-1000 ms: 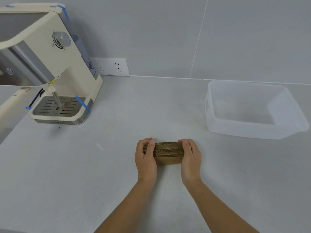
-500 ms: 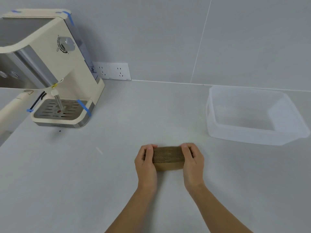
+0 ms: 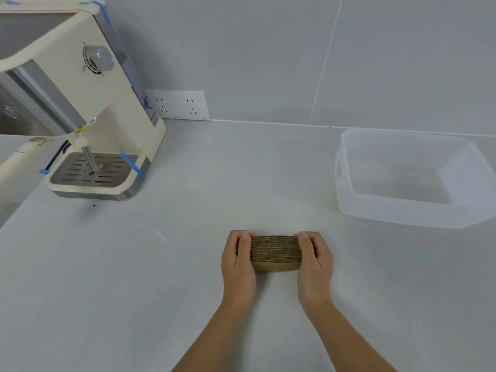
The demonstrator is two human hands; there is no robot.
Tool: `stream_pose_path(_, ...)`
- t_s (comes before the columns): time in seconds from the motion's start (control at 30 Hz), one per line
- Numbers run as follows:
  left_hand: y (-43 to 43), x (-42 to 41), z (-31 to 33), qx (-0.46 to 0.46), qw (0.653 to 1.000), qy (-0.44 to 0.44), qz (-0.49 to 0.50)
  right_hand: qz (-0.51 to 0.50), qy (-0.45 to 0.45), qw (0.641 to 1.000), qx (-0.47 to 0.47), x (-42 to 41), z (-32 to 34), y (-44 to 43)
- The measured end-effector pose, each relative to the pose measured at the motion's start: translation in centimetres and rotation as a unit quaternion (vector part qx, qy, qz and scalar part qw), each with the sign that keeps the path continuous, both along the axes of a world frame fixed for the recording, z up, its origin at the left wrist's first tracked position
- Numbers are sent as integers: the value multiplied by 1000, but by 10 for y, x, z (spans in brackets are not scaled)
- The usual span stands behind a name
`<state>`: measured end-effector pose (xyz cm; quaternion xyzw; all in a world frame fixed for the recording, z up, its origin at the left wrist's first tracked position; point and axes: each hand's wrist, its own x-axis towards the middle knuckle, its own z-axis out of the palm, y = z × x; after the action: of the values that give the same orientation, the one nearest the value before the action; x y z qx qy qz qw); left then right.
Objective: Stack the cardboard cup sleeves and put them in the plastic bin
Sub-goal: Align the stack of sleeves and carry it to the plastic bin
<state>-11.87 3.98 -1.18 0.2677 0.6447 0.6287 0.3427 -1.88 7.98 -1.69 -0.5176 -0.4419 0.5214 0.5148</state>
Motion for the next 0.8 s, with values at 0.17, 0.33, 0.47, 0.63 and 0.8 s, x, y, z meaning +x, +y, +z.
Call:
stream_pose_path(0.17,-7,-13,3,-12,993,-16,-116,-7,4,1000,-15,-3,0,5)
stream_pose_path(0.33,-29,-33,1,-58,950,68,-299,19,-6,999,-37,0,0,7)
stream_pose_path(0.47,-33,-45,-1,-69,926,127,-349,39,-28,998,-28,4,-1,5)
stream_pose_path(0.63,-34,-49,-2,-60,939,132,-311,84,-59,994,-23,12,3,7)
stream_pose_path(0.8,-34,-51,-3,-70,939,162,-295,171,-113,979,-19,26,6,8)
